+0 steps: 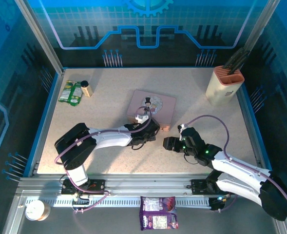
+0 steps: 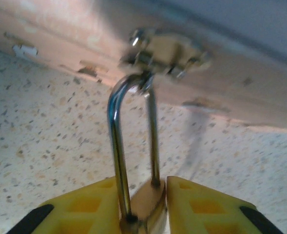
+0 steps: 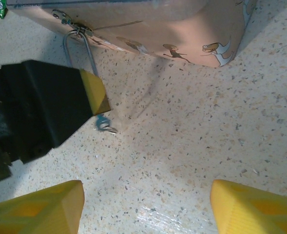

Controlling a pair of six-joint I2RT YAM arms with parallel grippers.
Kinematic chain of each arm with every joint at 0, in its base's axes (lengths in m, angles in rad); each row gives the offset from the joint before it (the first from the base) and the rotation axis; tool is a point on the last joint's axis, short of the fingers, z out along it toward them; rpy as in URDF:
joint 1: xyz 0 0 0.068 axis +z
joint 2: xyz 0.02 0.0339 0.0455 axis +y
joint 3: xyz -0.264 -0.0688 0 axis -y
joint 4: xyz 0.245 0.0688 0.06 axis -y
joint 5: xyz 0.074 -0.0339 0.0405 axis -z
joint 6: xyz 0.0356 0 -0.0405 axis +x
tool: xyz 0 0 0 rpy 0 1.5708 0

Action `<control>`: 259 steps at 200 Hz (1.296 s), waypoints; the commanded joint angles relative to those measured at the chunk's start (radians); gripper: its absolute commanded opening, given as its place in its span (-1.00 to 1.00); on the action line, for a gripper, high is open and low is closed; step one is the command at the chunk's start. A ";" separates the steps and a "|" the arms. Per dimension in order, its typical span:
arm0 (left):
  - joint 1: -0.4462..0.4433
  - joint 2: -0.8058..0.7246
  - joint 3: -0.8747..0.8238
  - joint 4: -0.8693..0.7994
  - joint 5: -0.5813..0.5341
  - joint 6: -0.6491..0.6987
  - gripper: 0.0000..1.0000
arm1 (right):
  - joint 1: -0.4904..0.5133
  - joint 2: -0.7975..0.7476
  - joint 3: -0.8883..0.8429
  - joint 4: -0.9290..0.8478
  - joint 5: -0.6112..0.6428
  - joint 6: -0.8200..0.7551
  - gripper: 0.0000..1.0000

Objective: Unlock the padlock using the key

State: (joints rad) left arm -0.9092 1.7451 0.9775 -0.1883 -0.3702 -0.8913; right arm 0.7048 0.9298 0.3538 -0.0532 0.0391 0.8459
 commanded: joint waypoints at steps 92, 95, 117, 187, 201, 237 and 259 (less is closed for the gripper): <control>0.180 -0.356 -0.158 -0.019 0.011 0.221 0.45 | 0.028 0.164 0.110 0.088 -0.056 -0.076 0.36; 0.195 -0.358 -0.153 -0.020 0.015 0.236 0.49 | 0.030 0.175 0.114 0.093 -0.057 -0.077 0.36; 0.314 -0.338 -0.093 -0.019 0.089 0.310 0.63 | 0.039 0.253 0.150 0.109 -0.061 -0.079 0.34; 0.457 -0.054 0.169 -0.071 0.225 0.423 0.73 | -0.002 0.449 0.287 0.067 -0.116 -0.142 0.39; 0.463 -0.014 0.190 -0.066 0.248 0.421 0.73 | -0.025 0.488 0.305 0.070 -0.145 -0.151 0.39; 0.462 0.013 0.160 -0.045 0.260 0.398 0.68 | -0.082 0.560 0.381 0.017 -0.182 -0.221 0.38; 0.461 -0.014 0.093 -0.011 0.257 0.371 0.67 | -0.126 0.585 0.408 0.004 -0.203 -0.263 0.39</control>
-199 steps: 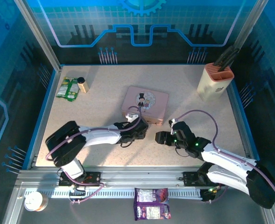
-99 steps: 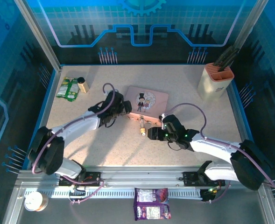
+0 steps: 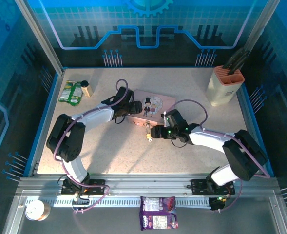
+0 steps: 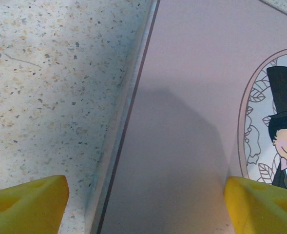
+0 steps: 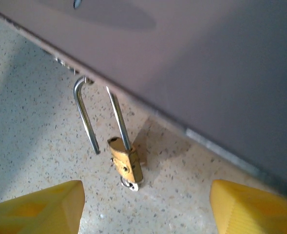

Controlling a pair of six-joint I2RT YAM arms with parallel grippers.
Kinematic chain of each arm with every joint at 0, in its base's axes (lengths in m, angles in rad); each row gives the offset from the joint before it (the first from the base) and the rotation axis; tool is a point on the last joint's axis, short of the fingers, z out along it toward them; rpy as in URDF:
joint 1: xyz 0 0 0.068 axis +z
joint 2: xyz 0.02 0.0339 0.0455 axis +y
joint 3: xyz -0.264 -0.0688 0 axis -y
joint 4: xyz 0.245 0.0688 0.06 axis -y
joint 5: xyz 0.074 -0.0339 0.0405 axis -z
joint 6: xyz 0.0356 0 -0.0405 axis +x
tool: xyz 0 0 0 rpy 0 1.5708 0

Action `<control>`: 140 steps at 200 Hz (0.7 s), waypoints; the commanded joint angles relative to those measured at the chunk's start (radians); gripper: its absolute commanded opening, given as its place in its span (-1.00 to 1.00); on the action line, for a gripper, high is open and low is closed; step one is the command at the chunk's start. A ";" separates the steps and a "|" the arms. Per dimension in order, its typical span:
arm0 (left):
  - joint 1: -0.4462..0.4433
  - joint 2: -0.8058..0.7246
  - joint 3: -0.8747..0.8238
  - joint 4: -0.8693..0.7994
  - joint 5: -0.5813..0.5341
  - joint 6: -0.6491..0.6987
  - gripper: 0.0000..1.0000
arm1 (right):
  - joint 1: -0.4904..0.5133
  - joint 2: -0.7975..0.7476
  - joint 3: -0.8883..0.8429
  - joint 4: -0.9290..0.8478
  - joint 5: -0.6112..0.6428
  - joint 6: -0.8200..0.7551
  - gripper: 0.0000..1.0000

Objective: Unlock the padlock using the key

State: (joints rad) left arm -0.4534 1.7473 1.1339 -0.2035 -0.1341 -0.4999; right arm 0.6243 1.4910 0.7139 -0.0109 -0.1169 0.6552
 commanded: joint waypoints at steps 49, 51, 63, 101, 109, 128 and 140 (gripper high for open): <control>-0.039 -0.057 -0.184 0.059 -0.006 -0.070 0.65 | -0.147 0.058 0.062 0.001 -0.129 -0.120 0.38; -0.041 -0.057 -0.187 0.060 -0.008 -0.072 0.65 | -0.148 0.058 0.064 0.001 -0.132 -0.122 0.38; -0.056 -0.061 -0.212 0.070 -0.019 -0.089 0.64 | -0.154 0.058 0.065 0.002 -0.149 -0.127 0.37; -0.073 -0.087 -0.261 0.087 -0.045 -0.144 0.65 | -0.117 0.022 -0.034 0.129 -0.175 -0.049 0.30; -0.074 -0.093 -0.265 0.087 -0.053 -0.150 0.65 | -0.101 0.018 -0.062 0.172 -0.176 -0.027 0.28; -0.078 -0.103 -0.270 0.088 -0.065 -0.157 0.65 | -0.060 0.023 -0.126 0.299 -0.174 0.014 0.23; -0.078 -0.103 -0.267 0.083 -0.069 -0.157 0.65 | -0.038 0.041 -0.151 0.360 -0.170 0.033 0.20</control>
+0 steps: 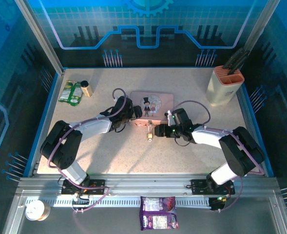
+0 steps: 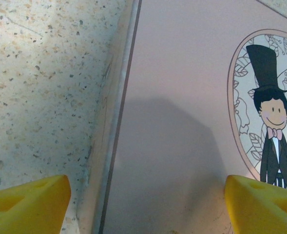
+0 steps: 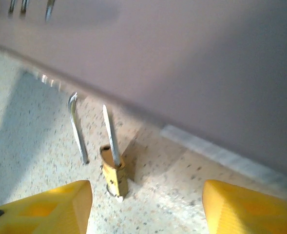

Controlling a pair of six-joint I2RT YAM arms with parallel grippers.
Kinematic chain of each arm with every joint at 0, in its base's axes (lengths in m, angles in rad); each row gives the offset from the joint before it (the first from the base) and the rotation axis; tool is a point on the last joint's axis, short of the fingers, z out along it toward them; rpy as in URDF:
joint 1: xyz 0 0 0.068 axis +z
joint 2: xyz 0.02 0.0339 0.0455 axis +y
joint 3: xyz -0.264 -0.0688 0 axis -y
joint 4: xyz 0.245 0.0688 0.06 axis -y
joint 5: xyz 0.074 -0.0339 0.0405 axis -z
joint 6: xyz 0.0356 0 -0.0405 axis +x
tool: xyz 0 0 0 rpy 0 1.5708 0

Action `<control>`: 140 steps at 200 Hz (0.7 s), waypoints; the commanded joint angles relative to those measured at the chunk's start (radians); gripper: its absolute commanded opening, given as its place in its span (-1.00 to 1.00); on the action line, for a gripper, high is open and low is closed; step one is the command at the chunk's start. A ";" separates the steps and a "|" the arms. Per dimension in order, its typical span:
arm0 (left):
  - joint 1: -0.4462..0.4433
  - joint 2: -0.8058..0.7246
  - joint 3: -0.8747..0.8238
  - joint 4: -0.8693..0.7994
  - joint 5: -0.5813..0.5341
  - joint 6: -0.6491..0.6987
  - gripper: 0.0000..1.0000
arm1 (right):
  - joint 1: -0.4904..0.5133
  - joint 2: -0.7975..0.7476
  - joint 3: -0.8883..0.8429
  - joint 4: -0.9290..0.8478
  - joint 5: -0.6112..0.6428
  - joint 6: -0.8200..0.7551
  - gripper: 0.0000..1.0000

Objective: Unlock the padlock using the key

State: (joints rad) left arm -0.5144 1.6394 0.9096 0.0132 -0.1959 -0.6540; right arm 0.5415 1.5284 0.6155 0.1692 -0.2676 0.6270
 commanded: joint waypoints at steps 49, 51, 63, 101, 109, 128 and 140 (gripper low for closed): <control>-0.018 0.007 -0.047 -0.139 -0.010 -0.004 0.66 | 0.098 0.071 -0.055 0.219 0.009 0.061 0.06; -0.018 0.007 -0.049 -0.139 -0.010 -0.005 0.66 | 0.099 0.072 -0.054 0.217 0.012 0.060 0.05; -0.018 0.005 -0.053 -0.133 -0.008 -0.009 0.66 | 0.106 0.080 -0.049 0.205 0.026 0.049 0.02; -0.018 0.011 -0.048 -0.134 0.001 -0.012 0.66 | 0.142 0.109 0.001 0.125 0.083 0.000 -0.08; -0.017 0.013 -0.043 -0.134 0.003 -0.012 0.66 | 0.149 0.112 0.011 0.107 0.103 -0.005 -0.08; -0.018 0.013 -0.040 -0.138 0.003 -0.011 0.66 | 0.155 0.119 0.020 0.060 0.143 -0.007 -0.09; -0.018 0.013 -0.036 -0.139 0.005 -0.012 0.66 | 0.157 0.124 0.026 0.043 0.161 -0.004 -0.09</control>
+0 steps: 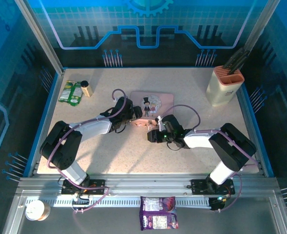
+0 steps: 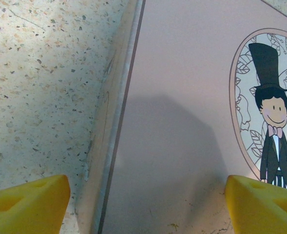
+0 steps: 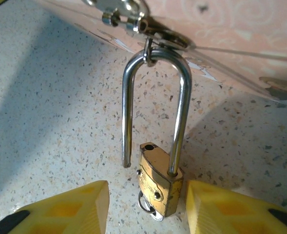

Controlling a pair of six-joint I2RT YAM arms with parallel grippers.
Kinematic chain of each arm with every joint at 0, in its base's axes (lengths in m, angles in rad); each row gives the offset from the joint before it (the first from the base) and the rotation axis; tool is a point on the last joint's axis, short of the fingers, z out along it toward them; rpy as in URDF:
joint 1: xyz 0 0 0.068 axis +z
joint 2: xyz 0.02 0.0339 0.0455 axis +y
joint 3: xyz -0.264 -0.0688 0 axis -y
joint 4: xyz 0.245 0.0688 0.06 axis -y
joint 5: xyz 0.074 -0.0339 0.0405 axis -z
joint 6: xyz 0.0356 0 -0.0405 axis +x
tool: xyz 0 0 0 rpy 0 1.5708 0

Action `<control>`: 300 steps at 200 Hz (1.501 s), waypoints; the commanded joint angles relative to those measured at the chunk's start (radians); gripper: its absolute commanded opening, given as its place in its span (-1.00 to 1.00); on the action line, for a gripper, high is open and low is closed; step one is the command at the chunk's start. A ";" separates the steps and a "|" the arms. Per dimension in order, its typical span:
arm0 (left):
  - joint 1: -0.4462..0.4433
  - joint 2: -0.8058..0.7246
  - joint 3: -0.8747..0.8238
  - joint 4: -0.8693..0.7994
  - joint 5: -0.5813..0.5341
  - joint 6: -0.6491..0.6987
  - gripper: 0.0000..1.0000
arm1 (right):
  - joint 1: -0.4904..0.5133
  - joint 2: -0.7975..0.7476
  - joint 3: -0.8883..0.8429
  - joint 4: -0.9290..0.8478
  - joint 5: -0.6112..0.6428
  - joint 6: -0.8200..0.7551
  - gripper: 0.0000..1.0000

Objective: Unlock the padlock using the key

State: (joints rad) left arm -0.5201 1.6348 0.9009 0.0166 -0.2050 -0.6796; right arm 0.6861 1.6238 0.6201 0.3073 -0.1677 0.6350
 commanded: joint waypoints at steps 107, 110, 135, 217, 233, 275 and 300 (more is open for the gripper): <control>-0.015 0.014 -0.007 -0.158 0.003 -0.003 0.67 | 0.049 0.101 0.102 -0.210 0.131 -0.006 -0.42; -0.015 0.014 -0.007 -0.158 0.001 -0.003 0.67 | 0.048 0.101 0.104 -0.211 0.130 -0.005 -0.43; -0.015 0.020 0.003 -0.165 0.000 -0.009 0.67 | 0.049 0.099 0.102 -0.199 0.129 0.011 -0.58; -0.037 0.017 0.008 -0.182 -0.039 -0.032 0.68 | 0.020 0.001 0.024 -0.078 0.097 0.132 -0.87; -0.038 0.016 0.005 -0.182 -0.044 -0.037 0.68 | 0.017 -0.013 0.018 -0.072 0.093 0.142 -0.91; -0.039 0.008 -0.004 -0.186 -0.071 -0.057 0.68 | 0.009 -0.055 -0.004 -0.083 0.103 0.155 -0.97; -0.041 0.008 -0.005 -0.197 -0.087 -0.073 0.67 | 0.001 -0.084 -0.023 -0.087 0.115 0.160 -1.00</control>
State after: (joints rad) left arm -0.5644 1.6333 0.9268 -0.0479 -0.2314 -0.7349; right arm 0.7036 1.5913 0.6277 0.2626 -0.0677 0.7753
